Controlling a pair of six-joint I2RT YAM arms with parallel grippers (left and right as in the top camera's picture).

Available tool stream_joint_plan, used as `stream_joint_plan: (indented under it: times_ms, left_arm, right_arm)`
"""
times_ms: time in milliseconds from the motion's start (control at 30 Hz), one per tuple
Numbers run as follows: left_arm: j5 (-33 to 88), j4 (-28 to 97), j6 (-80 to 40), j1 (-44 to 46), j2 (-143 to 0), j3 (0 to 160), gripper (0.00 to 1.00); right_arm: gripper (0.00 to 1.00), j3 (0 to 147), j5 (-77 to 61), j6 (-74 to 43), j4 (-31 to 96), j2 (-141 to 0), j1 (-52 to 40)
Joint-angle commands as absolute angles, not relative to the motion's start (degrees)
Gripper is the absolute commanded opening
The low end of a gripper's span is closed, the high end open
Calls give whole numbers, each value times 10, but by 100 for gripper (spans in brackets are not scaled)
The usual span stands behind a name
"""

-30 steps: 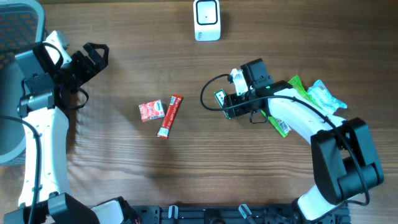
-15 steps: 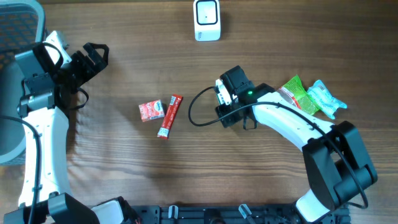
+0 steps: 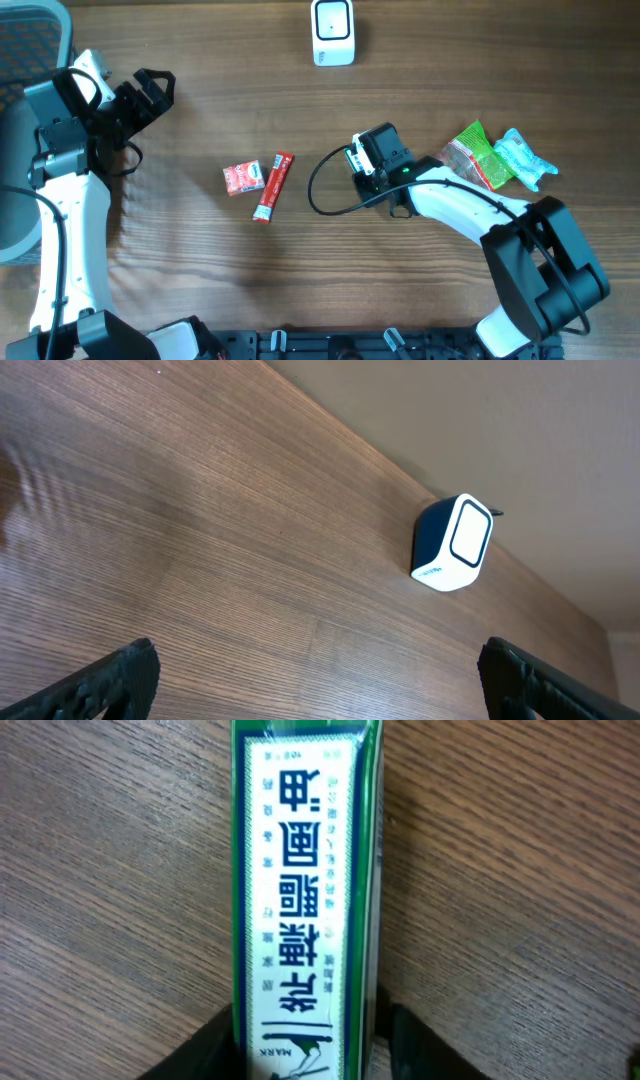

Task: Scan the item barcode
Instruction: 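Lift the green box with the right gripper and turn it, then hold the green box at the scanner, then set it down right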

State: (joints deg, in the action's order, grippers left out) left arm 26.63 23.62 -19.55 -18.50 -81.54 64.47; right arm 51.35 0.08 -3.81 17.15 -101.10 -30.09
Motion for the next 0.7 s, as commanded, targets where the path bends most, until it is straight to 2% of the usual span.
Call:
stream_joint_plan:
  times_ms: [0, 100, 233, 267, 333, 400, 433, 567, 667]
  left_arm:
    - [269, 235, -182, -187, -815, 646, 100]
    - [269, 235, -182, -187, -815, 646, 100]
    - [269, 235, -182, -187, -815, 646, 100]
    - [269, 235, -182, -187, -815, 646, 100]
    - [269, 235, -182, -187, -815, 646, 100]
    - [269, 235, -182, -187, -815, 646, 100]
    - [269, 235, -182, -187, -815, 646, 100]
    - [269, 235, -182, -187, -815, 646, 100]
    - [269, 235, -182, -187, -815, 646, 100]
  right_arm:
    - [49, 502, 2, -46, 150, -1011, -304]
    - [41, 501, 1, -47, 146, -1011, -304]
    - [36, 501, -1, -77, 167, -1011, -304]
    - [30, 505, -1, -77, 167, -1010, -304]
    - [27, 537, -23, -75, 201, -995, -304]
    - [27, 607, -65, -74, 267, -970, -304]
    - [22, 649, -84, -74, 307, -963, -304]
    - [23, 844, -121, -75, 504, -962, -303]
    - [23, 974, -168, -75, 594, -984, -286]
